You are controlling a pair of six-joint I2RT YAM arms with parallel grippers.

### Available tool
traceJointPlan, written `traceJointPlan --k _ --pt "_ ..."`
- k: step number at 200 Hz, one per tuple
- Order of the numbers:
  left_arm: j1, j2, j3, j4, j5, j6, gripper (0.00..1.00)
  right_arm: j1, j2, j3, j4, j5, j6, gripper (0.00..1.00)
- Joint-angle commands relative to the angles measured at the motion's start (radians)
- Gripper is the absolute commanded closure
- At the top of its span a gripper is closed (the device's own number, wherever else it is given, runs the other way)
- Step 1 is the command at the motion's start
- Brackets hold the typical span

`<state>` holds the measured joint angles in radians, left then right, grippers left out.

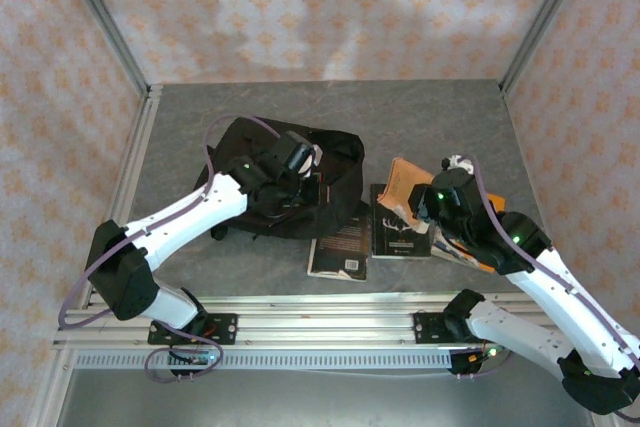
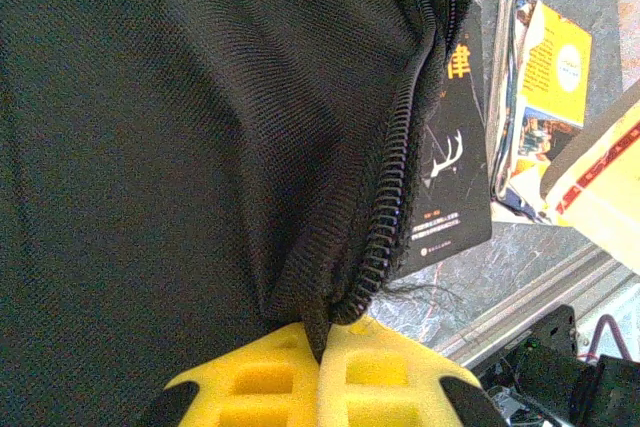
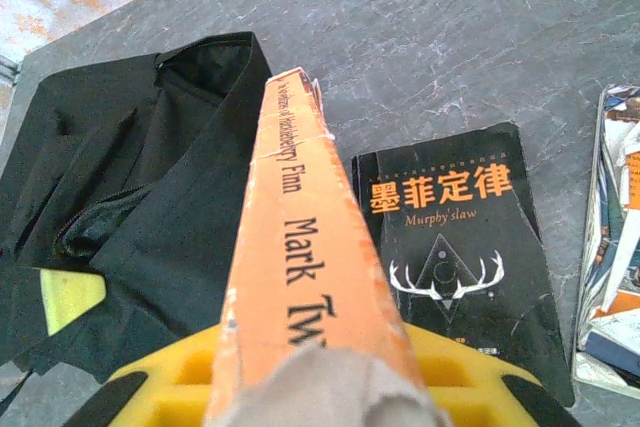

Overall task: Pack the student bag
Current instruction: Open the student bag at the center of the table.

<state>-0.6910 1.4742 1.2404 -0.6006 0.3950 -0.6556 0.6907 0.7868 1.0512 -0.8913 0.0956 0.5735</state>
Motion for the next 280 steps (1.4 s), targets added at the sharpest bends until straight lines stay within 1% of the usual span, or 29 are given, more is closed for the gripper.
traceJointPlan --k 1,24,54,69,100,111,124,144,154,188,215,239,257,280 --pt "0.007 -0.045 0.012 0.064 0.037 -0.021 0.92 -0.001 -0.021 -0.008 0.070 -0.038 -0.024 1.00" --pt "0.008 -0.038 -0.001 0.078 0.075 -0.028 0.91 0.000 -0.022 -0.027 0.114 -0.108 -0.023 1.00" --pt "0.008 -0.039 -0.047 0.136 0.122 -0.065 0.87 0.000 -0.023 -0.050 0.151 -0.165 -0.004 1.00" --pt "0.007 -0.044 -0.065 0.161 0.131 -0.076 0.85 0.000 -0.021 -0.053 0.155 -0.175 0.000 1.00" --pt "0.008 -0.042 -0.070 0.159 0.131 -0.073 0.80 0.000 -0.021 -0.054 0.156 -0.187 0.005 1.00" --pt "0.008 -0.040 -0.070 0.157 0.132 -0.071 0.80 0.000 -0.021 -0.056 0.159 -0.191 0.007 1.00" --pt "0.008 -0.041 -0.070 0.149 0.111 -0.067 0.84 0.000 -0.020 -0.057 0.156 -0.191 0.011 1.00" --pt "0.008 -0.057 -0.070 0.138 0.074 -0.062 0.97 0.000 -0.021 -0.052 0.146 -0.188 0.015 1.00" --pt "0.008 -0.077 -0.071 0.137 0.049 -0.062 1.00 0.000 -0.021 -0.046 0.141 -0.181 0.017 1.00" --pt "0.008 -0.166 -0.077 0.118 -0.035 -0.059 1.00 0.000 -0.019 -0.039 0.177 -0.170 0.054 1.00" --pt "0.008 -0.270 -0.115 0.114 -0.122 -0.066 1.00 -0.002 0.008 -0.011 0.205 -0.152 0.108 1.00" --pt "0.010 -0.356 -0.170 0.120 -0.178 -0.071 1.00 -0.006 0.066 0.027 0.248 -0.199 0.115 1.00" --pt "0.011 -0.397 -0.200 0.129 -0.186 -0.076 1.00 -0.013 0.135 0.081 0.259 -0.243 0.122 1.00" --pt "0.013 -0.411 -0.215 0.125 -0.192 -0.078 1.00 -0.022 0.219 0.129 0.283 -0.300 0.137 1.00"
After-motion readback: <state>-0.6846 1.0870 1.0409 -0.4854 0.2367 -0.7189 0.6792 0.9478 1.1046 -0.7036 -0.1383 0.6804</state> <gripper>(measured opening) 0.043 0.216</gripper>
